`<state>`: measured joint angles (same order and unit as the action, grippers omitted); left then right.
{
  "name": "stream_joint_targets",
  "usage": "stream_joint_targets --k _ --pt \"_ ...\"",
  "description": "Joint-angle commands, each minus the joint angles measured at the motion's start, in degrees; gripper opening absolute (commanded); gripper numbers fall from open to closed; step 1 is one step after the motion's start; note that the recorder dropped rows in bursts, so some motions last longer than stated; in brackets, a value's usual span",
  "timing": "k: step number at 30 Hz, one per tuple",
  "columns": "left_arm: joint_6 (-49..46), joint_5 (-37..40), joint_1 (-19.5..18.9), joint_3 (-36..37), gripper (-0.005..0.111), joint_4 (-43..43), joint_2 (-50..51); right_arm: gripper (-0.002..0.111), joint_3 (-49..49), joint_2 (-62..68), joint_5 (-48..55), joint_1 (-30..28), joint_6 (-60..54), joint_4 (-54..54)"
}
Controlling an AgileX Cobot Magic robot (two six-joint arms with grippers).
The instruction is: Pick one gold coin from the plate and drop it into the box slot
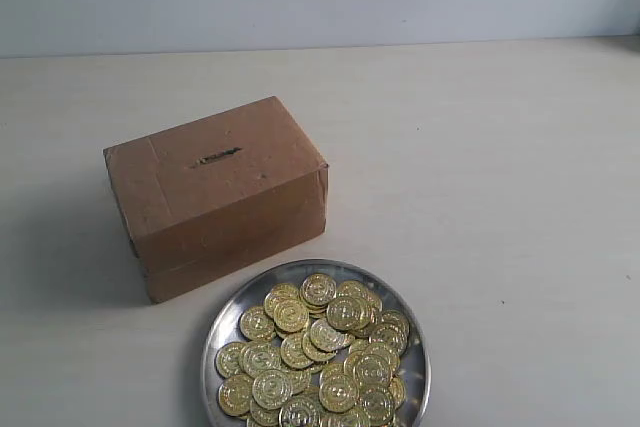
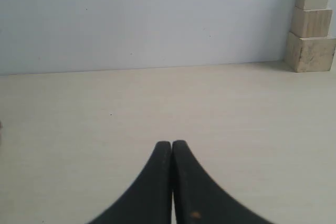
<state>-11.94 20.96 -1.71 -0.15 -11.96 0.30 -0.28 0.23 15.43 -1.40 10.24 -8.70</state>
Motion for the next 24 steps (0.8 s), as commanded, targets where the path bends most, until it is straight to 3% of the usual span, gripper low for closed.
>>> stream_joint_targets --k 1,4,9,19,24 --pt "0.16 -0.42 0.28 0.15 0.0 -0.42 -0.3 0.0 0.28 -0.23 -0.39 0.09 0.36 0.01" --pt "0.16 -0.42 0.28 0.15 0.0 -0.42 -0.3 0.0 0.28 -0.23 -1.58 0.09 0.35 -0.49" --pt "0.16 -0.42 0.28 0.15 0.0 -0.42 -0.3 0.0 0.28 -0.23 -13.65 0.09 0.35 3.29" --pt "0.16 -0.42 0.28 0.15 0.0 -0.42 -0.3 0.0 0.28 -0.23 -14.79 0.09 0.35 4.41" --pt "0.16 -0.42 0.28 0.15 0.0 -0.42 -0.3 0.0 0.28 -0.23 -25.93 0.09 0.97 5.8"
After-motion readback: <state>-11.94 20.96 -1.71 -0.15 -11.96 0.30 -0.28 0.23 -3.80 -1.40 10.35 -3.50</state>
